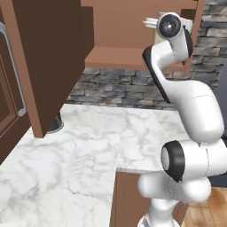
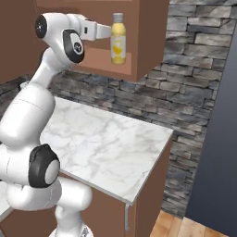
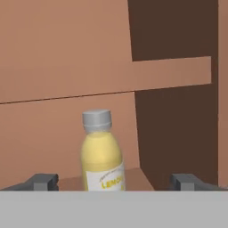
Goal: Sort all alcoholic drinks to one cabinet, and non-alcoholic drinks to the other.
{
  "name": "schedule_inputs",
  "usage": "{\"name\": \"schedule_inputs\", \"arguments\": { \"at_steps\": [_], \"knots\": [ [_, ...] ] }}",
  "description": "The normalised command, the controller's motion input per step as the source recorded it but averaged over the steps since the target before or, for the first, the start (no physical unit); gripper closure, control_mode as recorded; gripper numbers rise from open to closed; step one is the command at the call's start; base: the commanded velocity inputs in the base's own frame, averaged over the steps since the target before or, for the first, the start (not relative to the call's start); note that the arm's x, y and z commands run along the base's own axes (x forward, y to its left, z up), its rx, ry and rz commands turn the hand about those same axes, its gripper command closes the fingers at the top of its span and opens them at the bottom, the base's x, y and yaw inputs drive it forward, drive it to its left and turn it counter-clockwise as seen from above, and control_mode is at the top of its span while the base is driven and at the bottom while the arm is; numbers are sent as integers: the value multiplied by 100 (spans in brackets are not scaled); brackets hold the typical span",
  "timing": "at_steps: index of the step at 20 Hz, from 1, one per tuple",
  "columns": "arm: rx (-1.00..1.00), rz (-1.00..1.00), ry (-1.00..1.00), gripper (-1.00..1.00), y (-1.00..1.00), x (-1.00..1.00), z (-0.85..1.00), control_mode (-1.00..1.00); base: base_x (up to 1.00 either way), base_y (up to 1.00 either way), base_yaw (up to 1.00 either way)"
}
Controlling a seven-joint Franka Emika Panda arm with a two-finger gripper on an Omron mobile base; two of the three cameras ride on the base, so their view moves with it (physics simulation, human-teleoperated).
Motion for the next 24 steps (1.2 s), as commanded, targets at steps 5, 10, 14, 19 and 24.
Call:
{"name": "schedule_inputs", "arguments": {
  "at_steps": [5,10,14,19,24],
  "knots": [
    [5,4,0,-100,8,-100,0,-100,0,0,0],
    [6,14,16,-100,2,-100,9,-100,0,0,0],
    [6,19,29,-100,3,-99,12,-100,0,0,0],
    [4,25,16,-100,9,-100,-13,-100,0,0,0],
    [14,20,13,-100,25,-80,-42,-100,0,0,0]
  ]
}}
